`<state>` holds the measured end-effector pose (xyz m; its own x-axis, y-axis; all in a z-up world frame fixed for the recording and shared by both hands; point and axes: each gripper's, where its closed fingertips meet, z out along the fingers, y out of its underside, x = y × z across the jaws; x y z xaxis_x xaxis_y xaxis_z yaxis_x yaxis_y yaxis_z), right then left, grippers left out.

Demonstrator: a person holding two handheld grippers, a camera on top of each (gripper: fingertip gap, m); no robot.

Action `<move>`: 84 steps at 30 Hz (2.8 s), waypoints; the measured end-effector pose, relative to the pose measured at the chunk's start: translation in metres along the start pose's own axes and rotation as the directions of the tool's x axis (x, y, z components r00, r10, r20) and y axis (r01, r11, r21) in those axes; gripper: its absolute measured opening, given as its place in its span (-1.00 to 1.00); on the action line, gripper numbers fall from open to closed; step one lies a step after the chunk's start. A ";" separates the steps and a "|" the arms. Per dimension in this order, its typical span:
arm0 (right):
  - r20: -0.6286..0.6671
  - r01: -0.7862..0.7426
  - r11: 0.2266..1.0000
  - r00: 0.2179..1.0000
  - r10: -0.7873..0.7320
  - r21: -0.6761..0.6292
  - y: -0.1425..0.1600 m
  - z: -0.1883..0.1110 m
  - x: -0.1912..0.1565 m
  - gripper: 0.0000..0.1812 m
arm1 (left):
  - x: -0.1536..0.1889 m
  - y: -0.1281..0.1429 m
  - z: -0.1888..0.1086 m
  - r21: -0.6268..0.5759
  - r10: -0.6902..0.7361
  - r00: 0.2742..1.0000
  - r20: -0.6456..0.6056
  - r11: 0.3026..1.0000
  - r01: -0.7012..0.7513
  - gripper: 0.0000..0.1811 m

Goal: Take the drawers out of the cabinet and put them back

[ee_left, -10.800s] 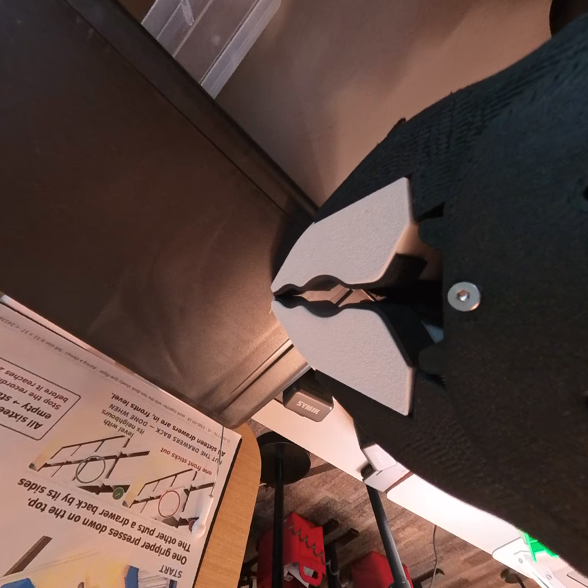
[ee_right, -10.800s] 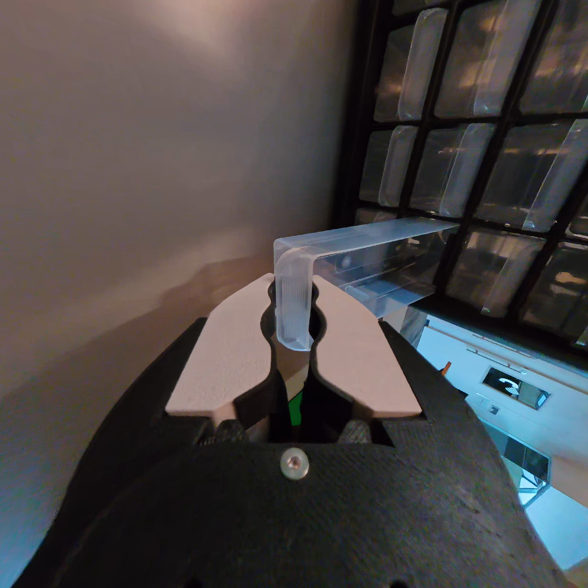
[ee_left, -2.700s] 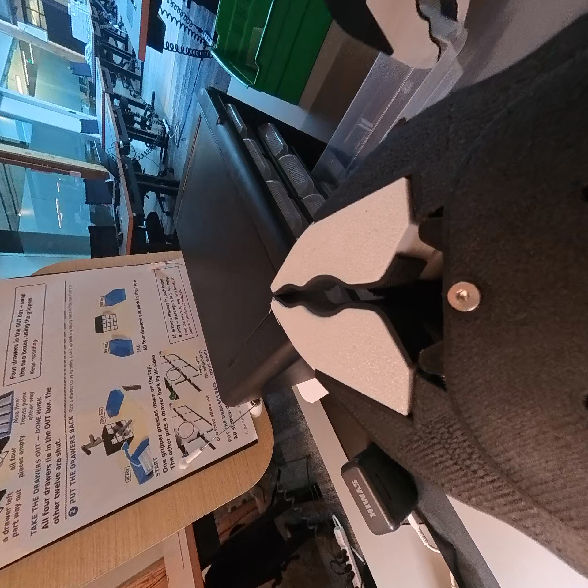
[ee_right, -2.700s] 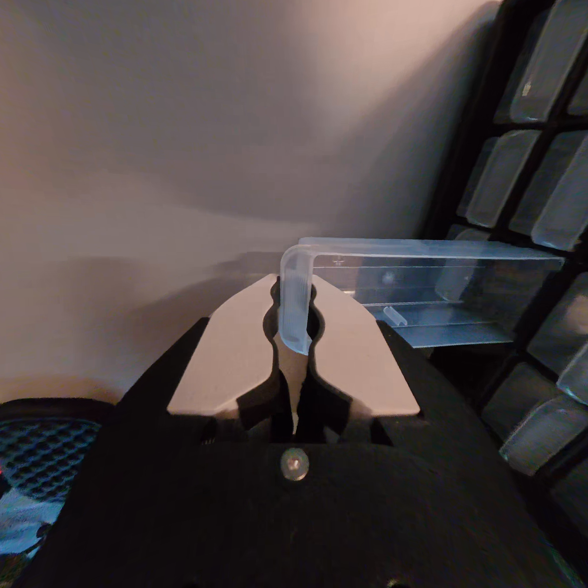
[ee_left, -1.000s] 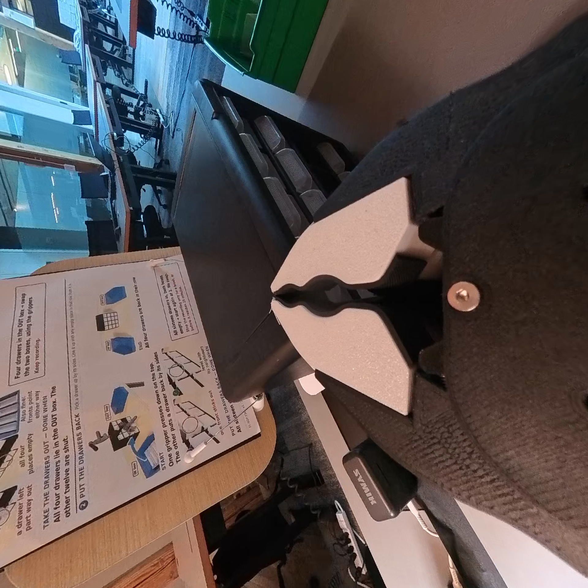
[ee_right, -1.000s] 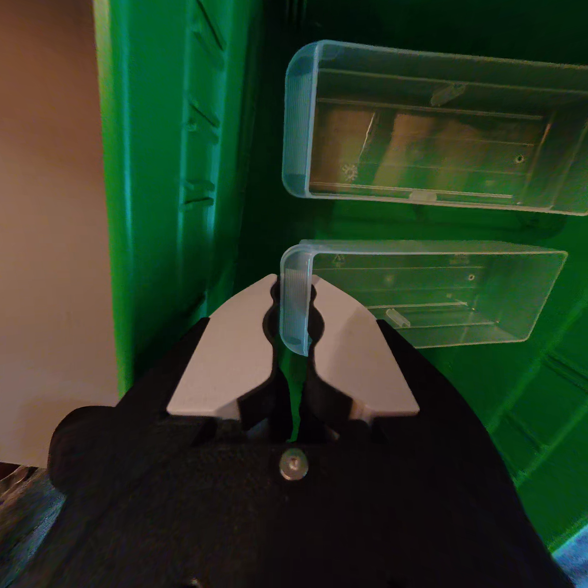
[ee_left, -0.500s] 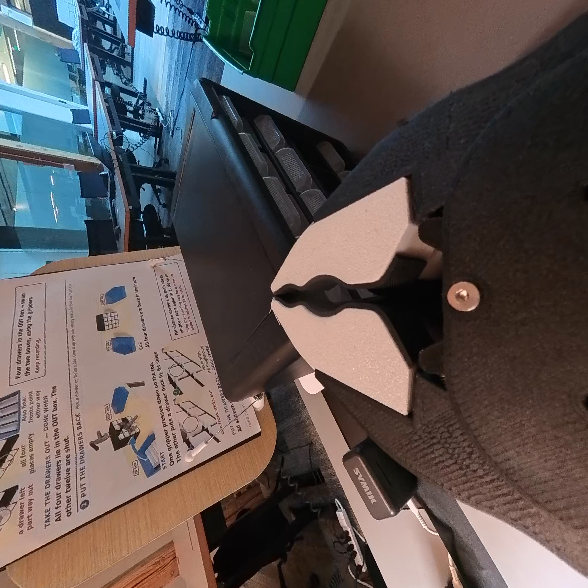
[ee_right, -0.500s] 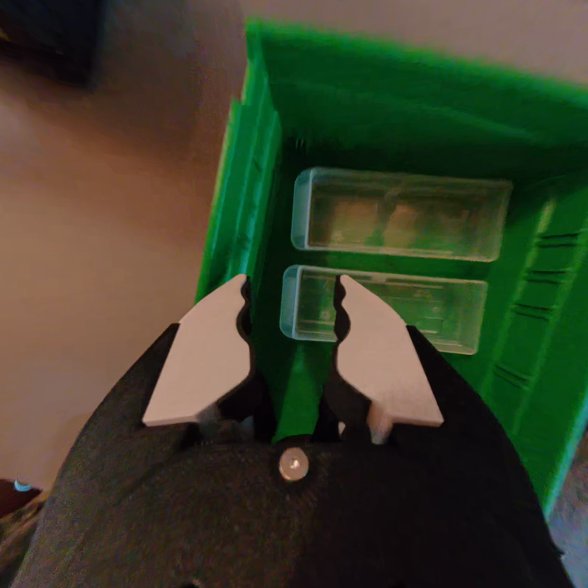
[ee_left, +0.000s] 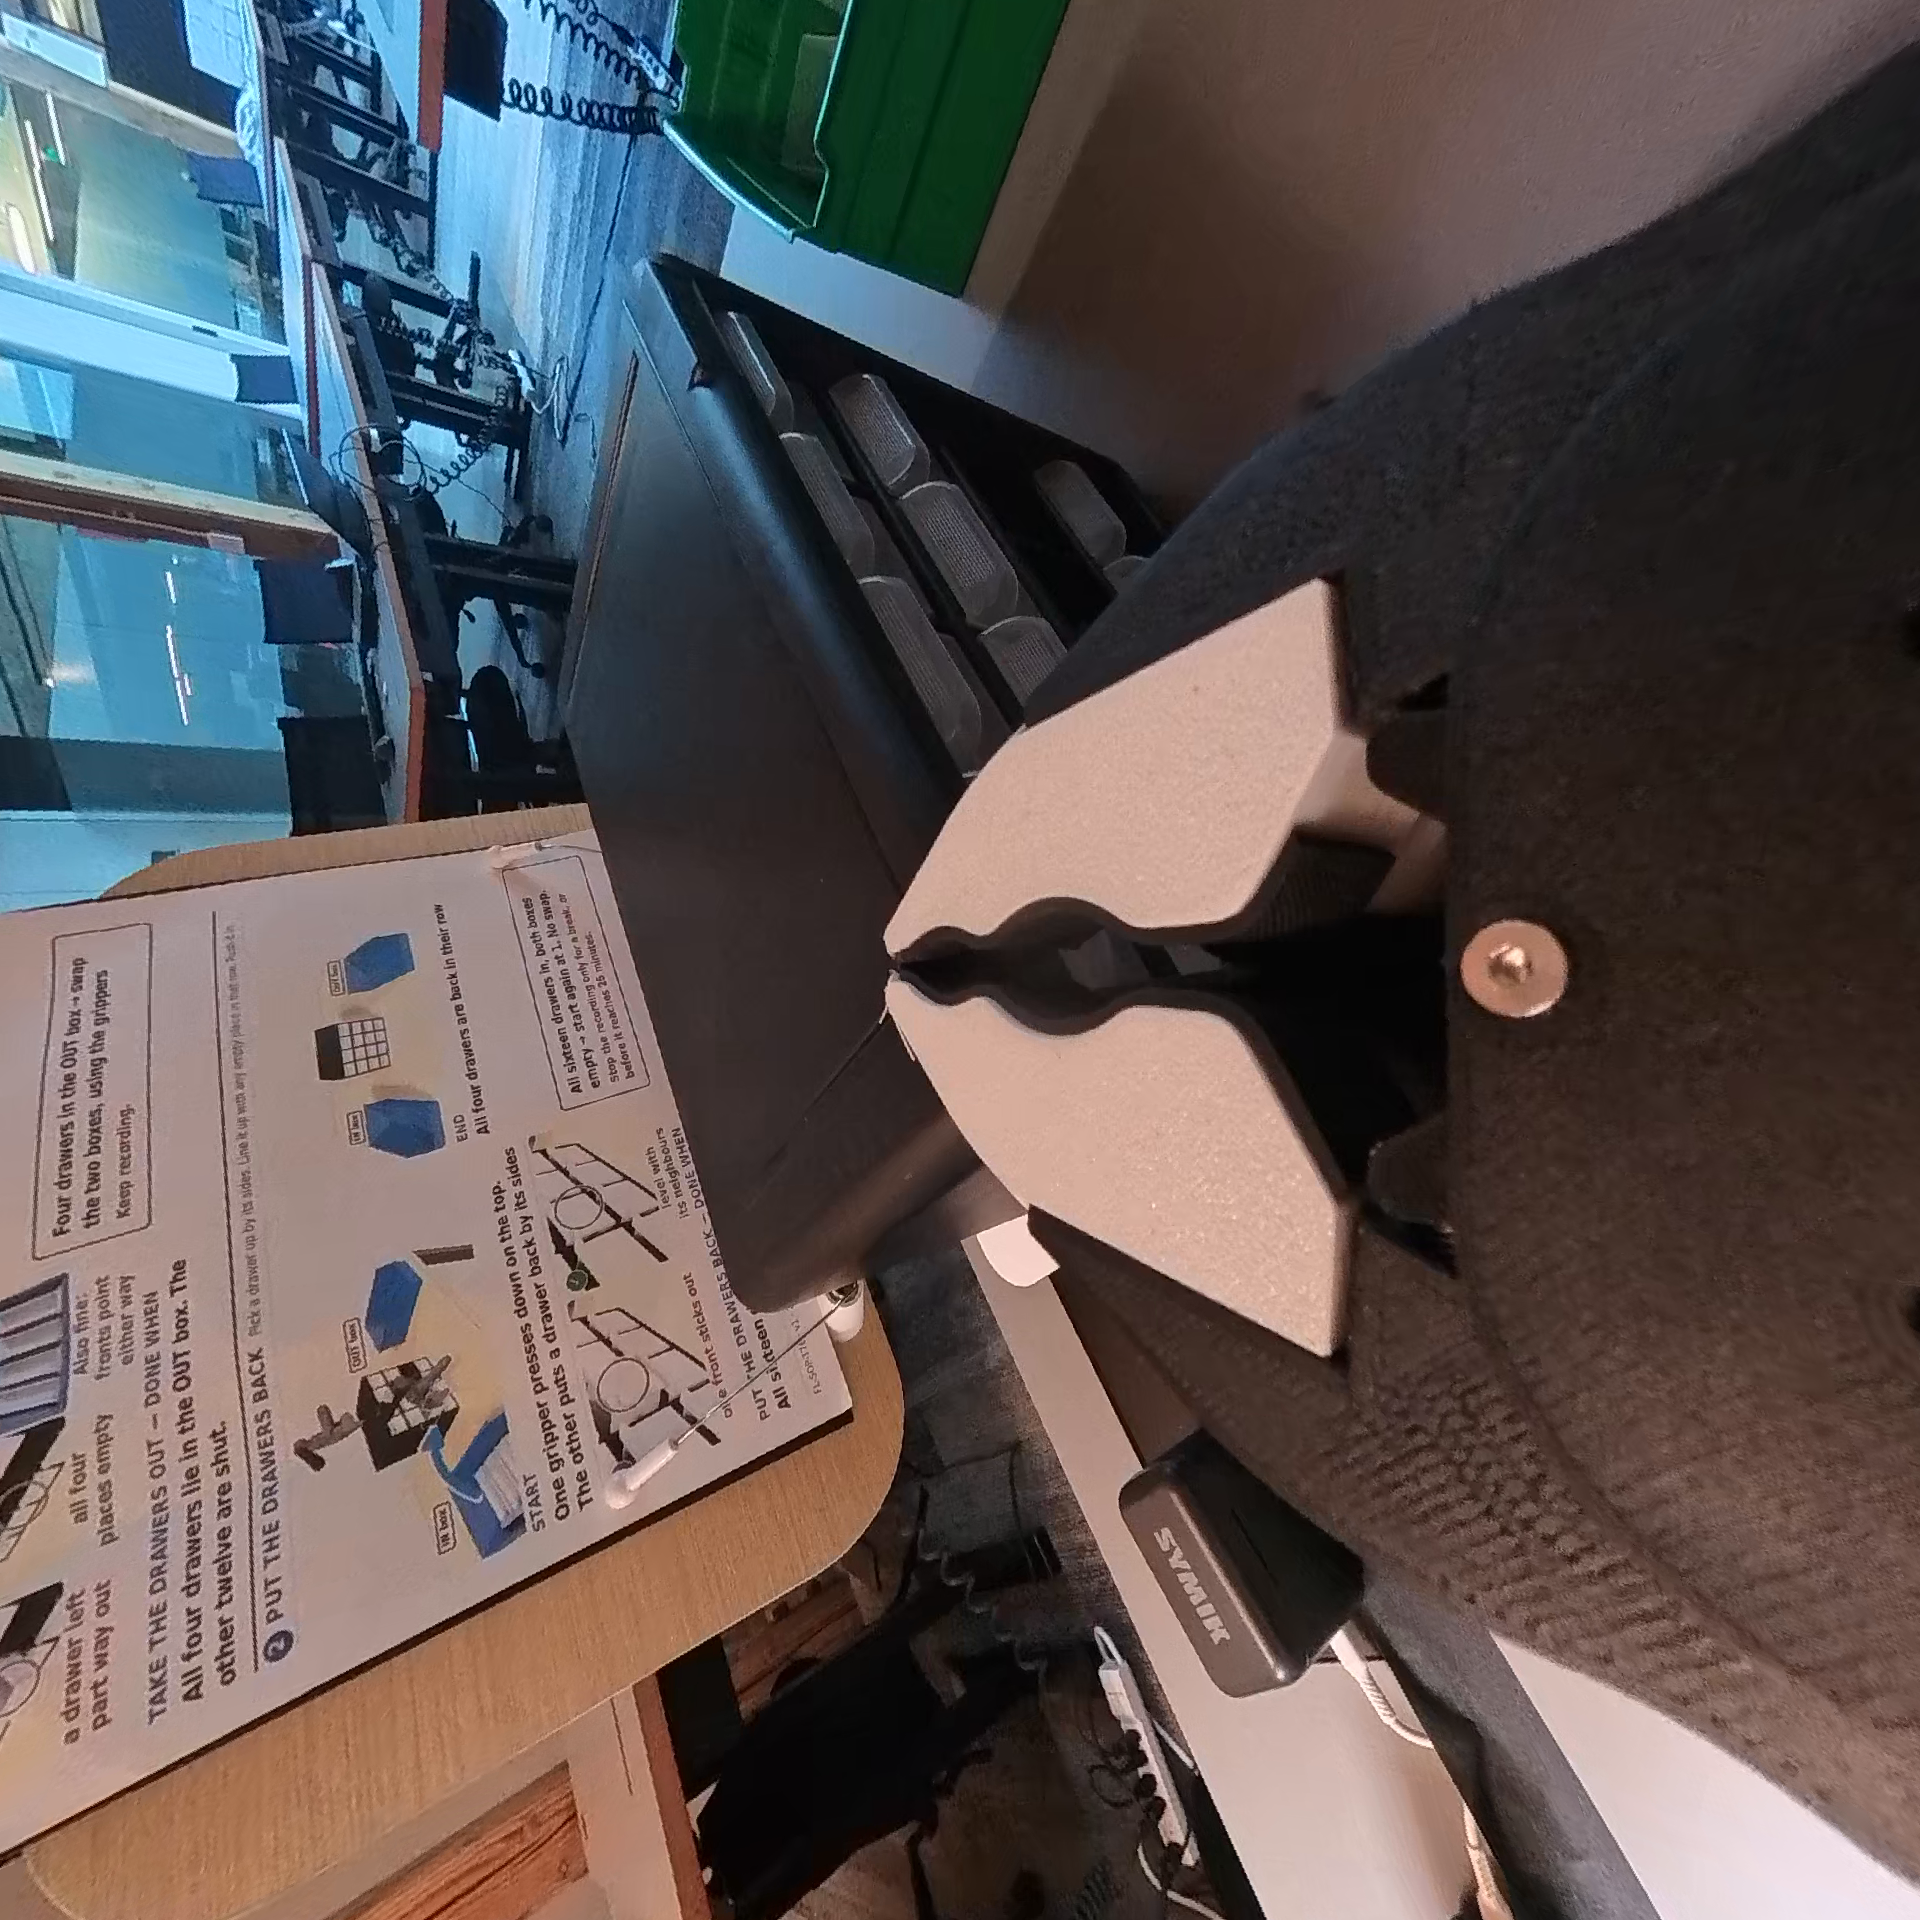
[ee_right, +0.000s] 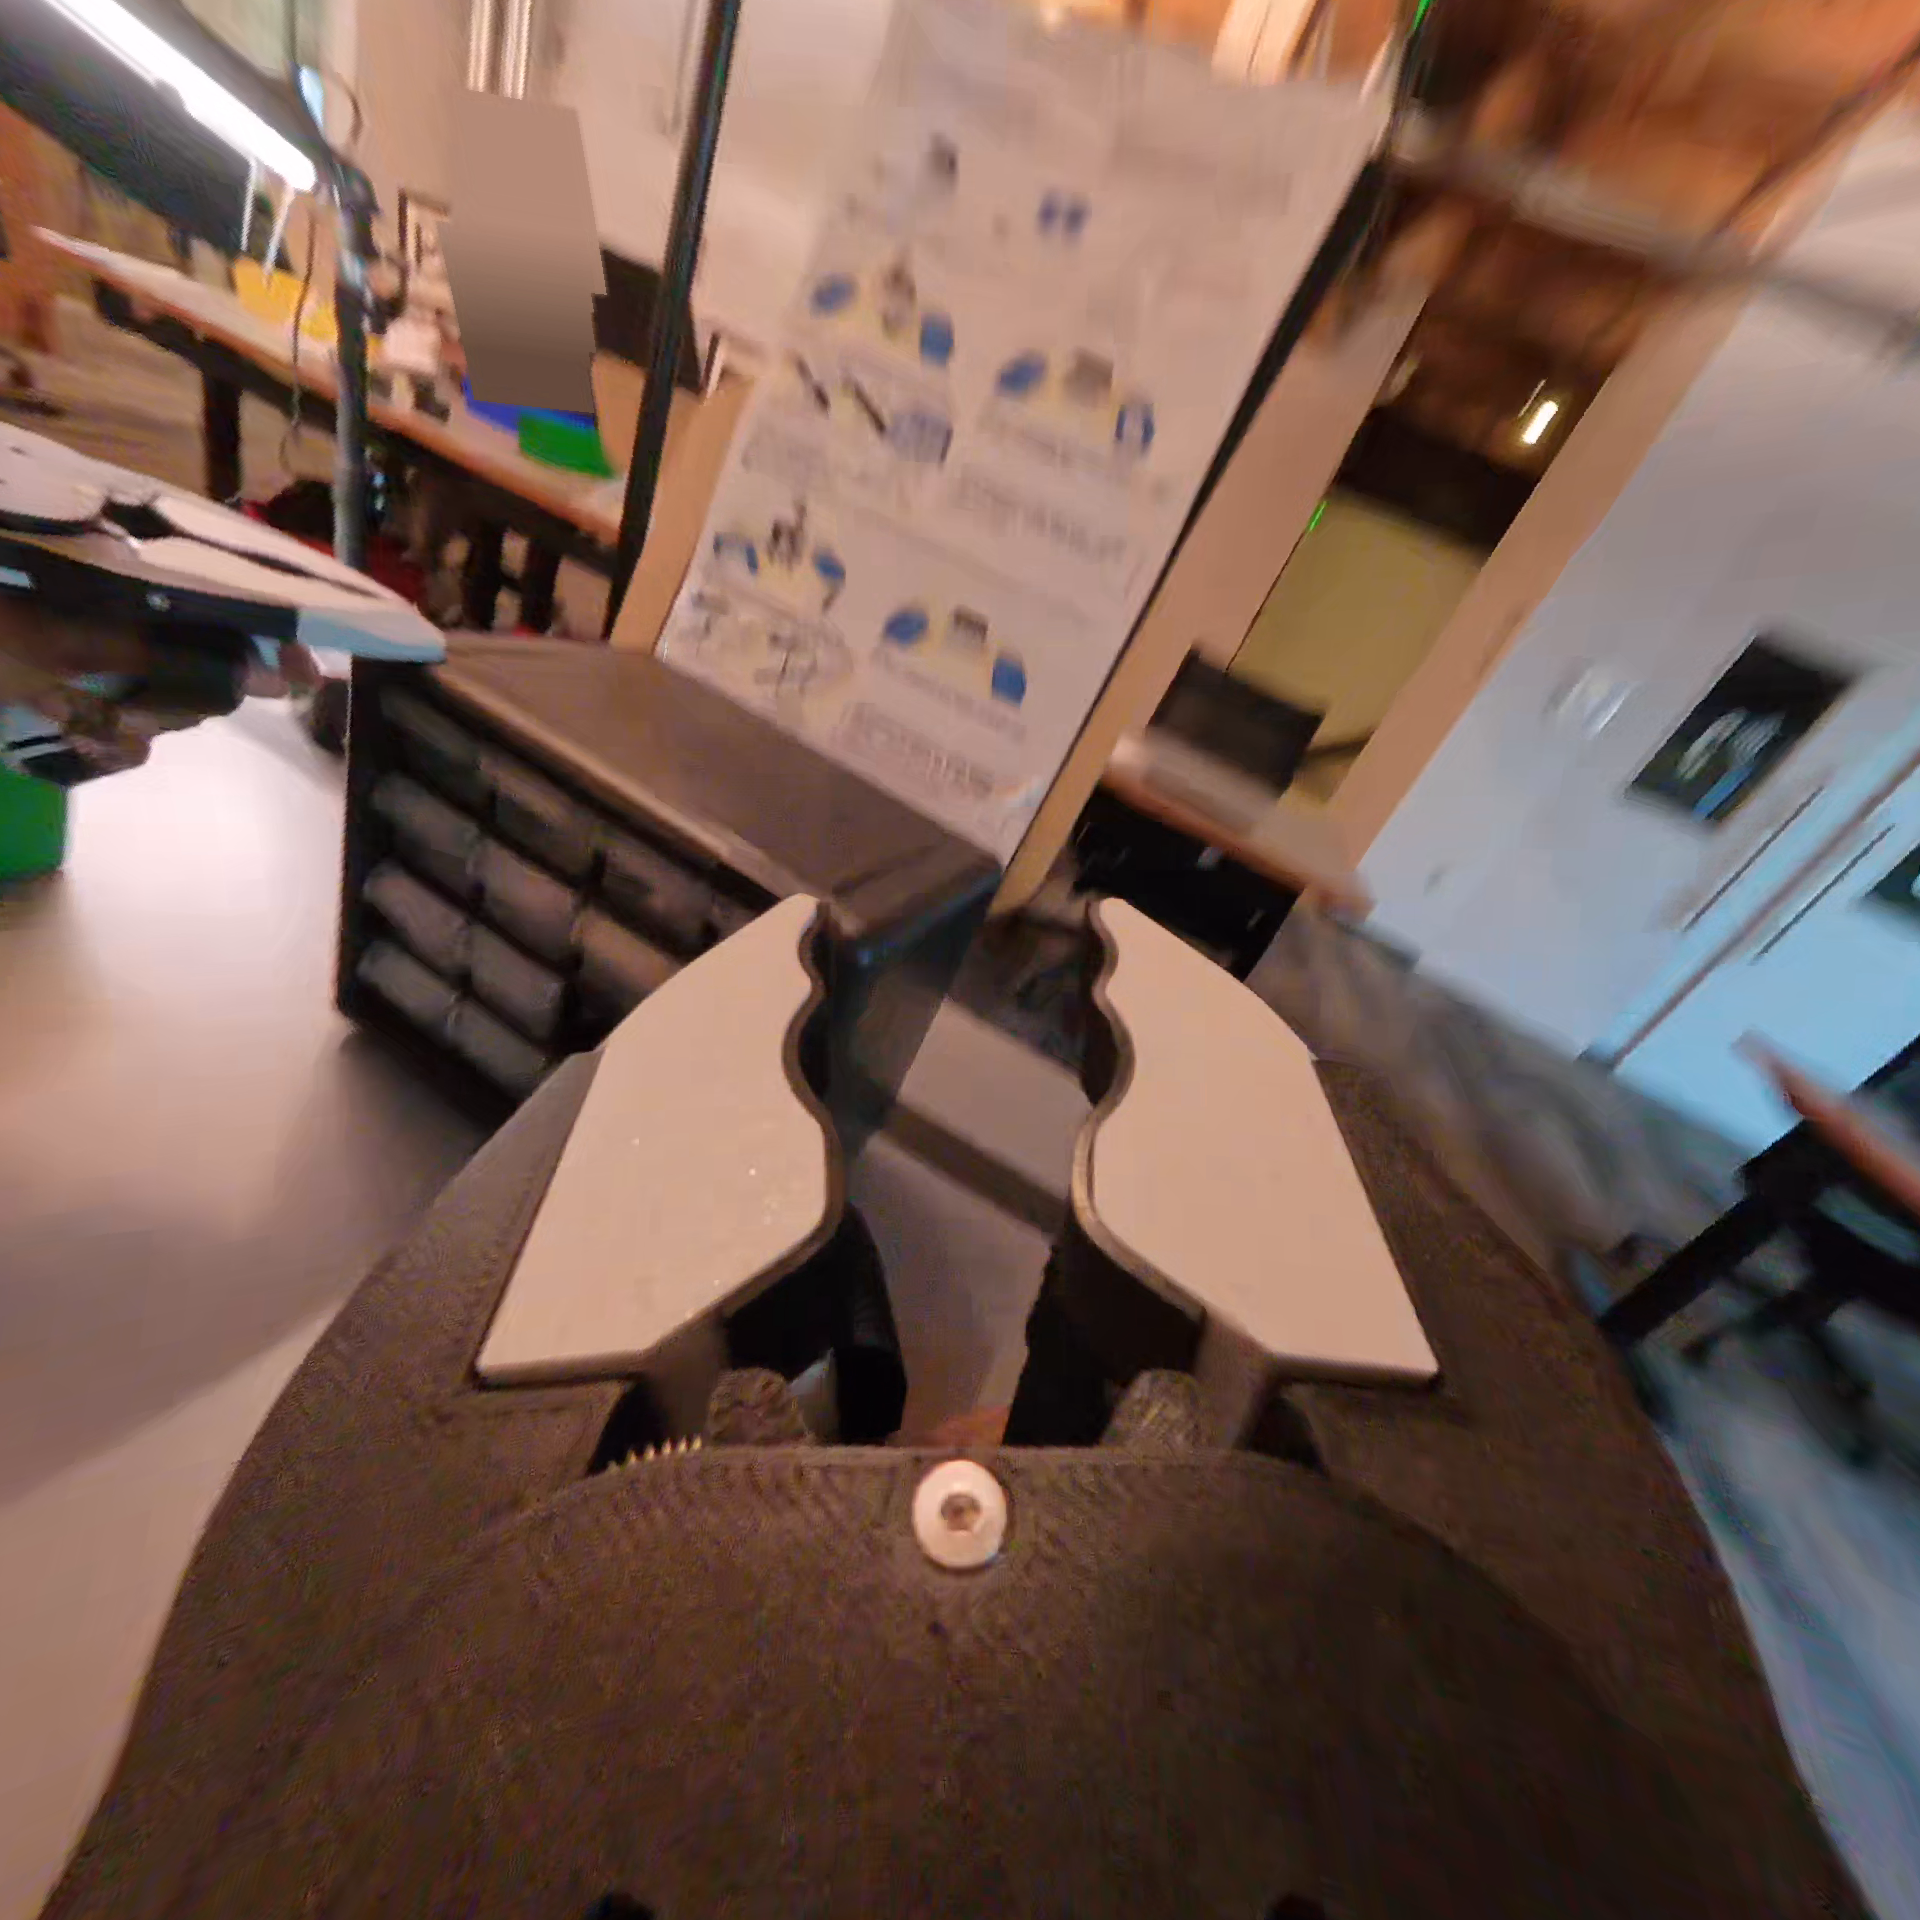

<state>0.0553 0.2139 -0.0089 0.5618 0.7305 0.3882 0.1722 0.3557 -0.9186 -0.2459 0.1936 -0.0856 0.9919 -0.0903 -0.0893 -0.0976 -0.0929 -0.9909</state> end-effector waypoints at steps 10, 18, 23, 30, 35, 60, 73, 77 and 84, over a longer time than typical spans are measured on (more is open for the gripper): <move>0.055 0.270 0.963 0.962 -0.269 -0.006 0.023 0.057 -0.081 -0.42 | 0.000 0.000 0.000 0.002 0.000 1.000 -0.001 1.000 0.000 -0.98; 0.256 -0.136 0.923 0.937 0.238 -0.360 0.049 0.147 -0.073 -0.44 | 0.001 -0.001 0.001 0.003 0.000 1.000 -0.005 1.000 0.000 -0.98; 0.297 -0.125 0.879 0.912 0.285 -0.460 0.069 0.169 -0.070 -1.00 | 0.001 -0.001 0.001 0.003 0.002 1.000 -0.003 1.000 -0.002 -0.98; 0.311 -0.141 0.870 0.897 0.315 -0.472 0.071 0.170 -0.070 -0.98 | 0.008 -0.003 -0.004 -0.035 0.126 0.992 -0.002 0.991 -0.126 -0.85; 0.330 -0.240 0.860 0.850 0.410 -0.451 0.071 0.169 -0.070 -0.98 | 0.067 -0.011 -0.018 -0.034 0.321 0.920 -0.227 0.941 -0.337 -0.28; 0.334 -0.258 0.871 0.848 0.412 -0.419 0.071 0.169 -0.069 -0.98 | 0.069 0.109 0.044 -0.299 0.988 0.014 0.151 0.060 -0.952 -0.82; 0.328 -0.241 0.869 0.856 0.400 -0.432 0.071 0.169 -0.069 -0.98 | 0.099 0.112 0.009 -0.200 0.975 0.213 0.063 0.222 -0.954 -0.52; 0.325 -0.231 0.866 0.859 0.395 -0.443 0.071 0.169 -0.069 -0.98 | 0.096 0.124 0.022 -0.262 0.905 0.406 -0.127 0.364 -0.894 -0.38; 0.335 -0.212 0.866 0.859 0.386 -0.454 0.071 0.169 -0.069 -0.98 | 0.095 0.134 0.025 -0.333 0.762 0.526 -0.378 0.418 -0.845 -0.68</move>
<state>-0.1079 0.2867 -0.0886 0.2779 0.9606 0.0034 0.3968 -0.1115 -0.9111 -0.1625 0.1976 -0.2290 0.4166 -0.4929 -0.7639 -0.9062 -0.2925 -0.3054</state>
